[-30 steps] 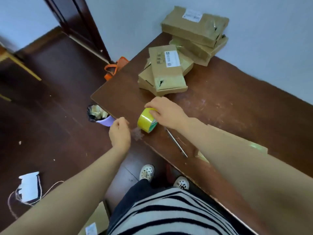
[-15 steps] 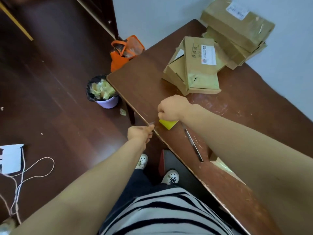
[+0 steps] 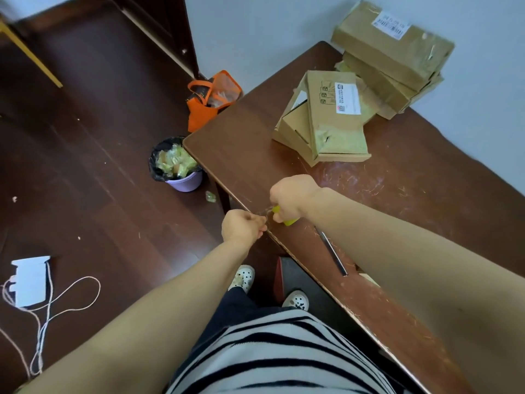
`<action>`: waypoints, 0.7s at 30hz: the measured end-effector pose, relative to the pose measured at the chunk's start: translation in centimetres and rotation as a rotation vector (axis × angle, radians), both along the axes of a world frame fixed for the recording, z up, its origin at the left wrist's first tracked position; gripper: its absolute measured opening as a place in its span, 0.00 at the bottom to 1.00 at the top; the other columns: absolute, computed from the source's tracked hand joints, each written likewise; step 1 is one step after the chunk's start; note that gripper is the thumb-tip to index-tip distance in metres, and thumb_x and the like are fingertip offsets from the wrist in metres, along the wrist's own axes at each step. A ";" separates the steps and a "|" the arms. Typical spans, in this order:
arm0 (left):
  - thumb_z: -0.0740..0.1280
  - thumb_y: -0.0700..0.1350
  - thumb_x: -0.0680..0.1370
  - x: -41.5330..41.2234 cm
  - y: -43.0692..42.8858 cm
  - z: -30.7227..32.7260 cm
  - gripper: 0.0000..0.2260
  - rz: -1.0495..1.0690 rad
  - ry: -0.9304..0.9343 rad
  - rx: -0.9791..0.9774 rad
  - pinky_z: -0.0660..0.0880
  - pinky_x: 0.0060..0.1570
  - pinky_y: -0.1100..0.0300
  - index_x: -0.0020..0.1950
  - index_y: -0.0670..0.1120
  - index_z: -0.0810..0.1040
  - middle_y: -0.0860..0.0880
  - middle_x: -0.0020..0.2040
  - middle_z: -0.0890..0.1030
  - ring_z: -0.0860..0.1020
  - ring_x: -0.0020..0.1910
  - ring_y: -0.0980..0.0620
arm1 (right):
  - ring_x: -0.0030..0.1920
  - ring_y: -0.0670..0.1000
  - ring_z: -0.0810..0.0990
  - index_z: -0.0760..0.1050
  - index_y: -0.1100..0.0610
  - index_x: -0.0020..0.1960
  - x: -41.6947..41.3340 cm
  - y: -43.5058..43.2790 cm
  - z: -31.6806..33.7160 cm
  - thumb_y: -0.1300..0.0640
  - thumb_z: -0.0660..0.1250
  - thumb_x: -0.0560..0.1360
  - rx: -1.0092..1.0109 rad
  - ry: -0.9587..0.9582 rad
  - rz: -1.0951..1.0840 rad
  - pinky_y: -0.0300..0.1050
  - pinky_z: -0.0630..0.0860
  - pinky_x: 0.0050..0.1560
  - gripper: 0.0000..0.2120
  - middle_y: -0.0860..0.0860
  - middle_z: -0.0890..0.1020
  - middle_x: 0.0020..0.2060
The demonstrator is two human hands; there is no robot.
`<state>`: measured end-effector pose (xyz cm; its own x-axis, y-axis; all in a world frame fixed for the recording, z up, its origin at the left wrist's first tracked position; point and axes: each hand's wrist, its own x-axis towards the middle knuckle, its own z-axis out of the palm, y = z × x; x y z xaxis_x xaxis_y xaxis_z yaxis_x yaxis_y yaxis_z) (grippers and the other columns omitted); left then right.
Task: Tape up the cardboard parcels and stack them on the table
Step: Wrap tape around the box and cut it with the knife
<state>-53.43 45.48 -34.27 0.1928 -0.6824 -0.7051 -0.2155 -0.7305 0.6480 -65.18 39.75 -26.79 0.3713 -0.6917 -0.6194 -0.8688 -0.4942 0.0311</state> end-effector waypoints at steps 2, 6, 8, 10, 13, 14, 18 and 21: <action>0.72 0.42 0.74 0.0 0.1 0.2 0.10 -0.040 -0.018 -0.024 0.79 0.40 0.62 0.32 0.46 0.81 0.51 0.31 0.83 0.76 0.27 0.56 | 0.41 0.52 0.73 0.78 0.52 0.50 -0.2 0.2 0.2 0.45 0.66 0.73 -0.019 -0.042 -0.011 0.39 0.60 0.29 0.12 0.46 0.70 0.34; 0.71 0.39 0.73 0.3 -0.6 1.4 0.12 -0.130 -0.029 -0.154 0.78 0.42 0.57 0.29 0.47 0.81 0.46 0.33 0.83 0.76 0.29 0.53 | 0.39 0.54 0.73 0.75 0.52 0.42 -2.1 0.9 1.9 0.45 0.66 0.71 -0.104 -0.088 -0.063 0.39 0.60 0.29 0.10 0.46 0.70 0.31; 0.71 0.39 0.73 0.6 -2.0 2.7 0.14 -0.211 -0.035 -0.231 0.76 0.36 0.59 0.27 0.47 0.79 0.45 0.31 0.82 0.75 0.28 0.53 | 0.41 0.54 0.75 0.78 0.52 0.44 -3.8 0.7 3.4 0.44 0.66 0.70 -0.131 -0.162 -0.197 0.40 0.65 0.32 0.12 0.47 0.72 0.33; 0.69 0.39 0.73 0.6 -3.8 4.3 0.14 -0.296 -0.012 -0.253 0.74 0.33 0.60 0.27 0.47 0.77 0.45 0.31 0.81 0.74 0.28 0.53 | 0.44 0.54 0.76 0.79 0.51 0.46 -5.6 0.6 4.8 0.41 0.67 0.70 -0.115 -0.271 -0.365 0.43 0.70 0.37 0.14 0.46 0.73 0.35; 0.69 0.39 0.73 -0.1 -6.5 6.3 0.10 -0.411 0.055 -0.236 0.72 0.28 0.64 0.32 0.46 0.77 0.50 0.30 0.80 0.72 0.27 0.56 | 0.38 0.50 0.74 0.76 0.53 0.38 -8.2 1.8 6.0 0.39 0.67 0.71 -0.076 -0.404 -0.607 0.44 0.70 0.38 0.17 0.47 0.74 0.32; 0.69 0.40 0.74 -0.6 -7.2 6.8 0.09 -0.461 0.070 -0.237 0.71 0.26 0.66 0.33 0.45 0.78 0.51 0.29 0.79 0.72 0.26 0.57 | 0.36 0.49 0.73 0.76 0.56 0.36 -9.0 2.6 6.3 0.39 0.67 0.72 -0.075 -0.461 -0.683 0.44 0.68 0.36 0.19 0.48 0.73 0.31; 0.70 0.41 0.75 -4.1 -8.8 8.3 0.07 -0.655 0.101 -0.266 0.69 0.26 0.66 0.36 0.44 0.79 0.50 0.31 0.79 0.69 0.25 0.57 | 0.35 0.48 0.71 0.78 0.64 0.40 -12.2 7.0 7.3 0.50 0.68 0.73 -0.101 -0.786 -1.044 0.43 0.66 0.36 0.16 0.51 0.73 0.32; 0.70 0.43 0.75 -8.3 -9.1 9.3 0.07 -0.838 0.074 -0.310 0.70 0.30 0.65 0.36 0.46 0.80 0.50 0.32 0.78 0.70 0.28 0.57 | 0.34 0.47 0.69 0.75 0.56 0.34 -13.6 11.3 7.8 0.53 0.66 0.70 -0.146 -0.965 -1.281 0.42 0.64 0.37 0.08 0.50 0.70 0.31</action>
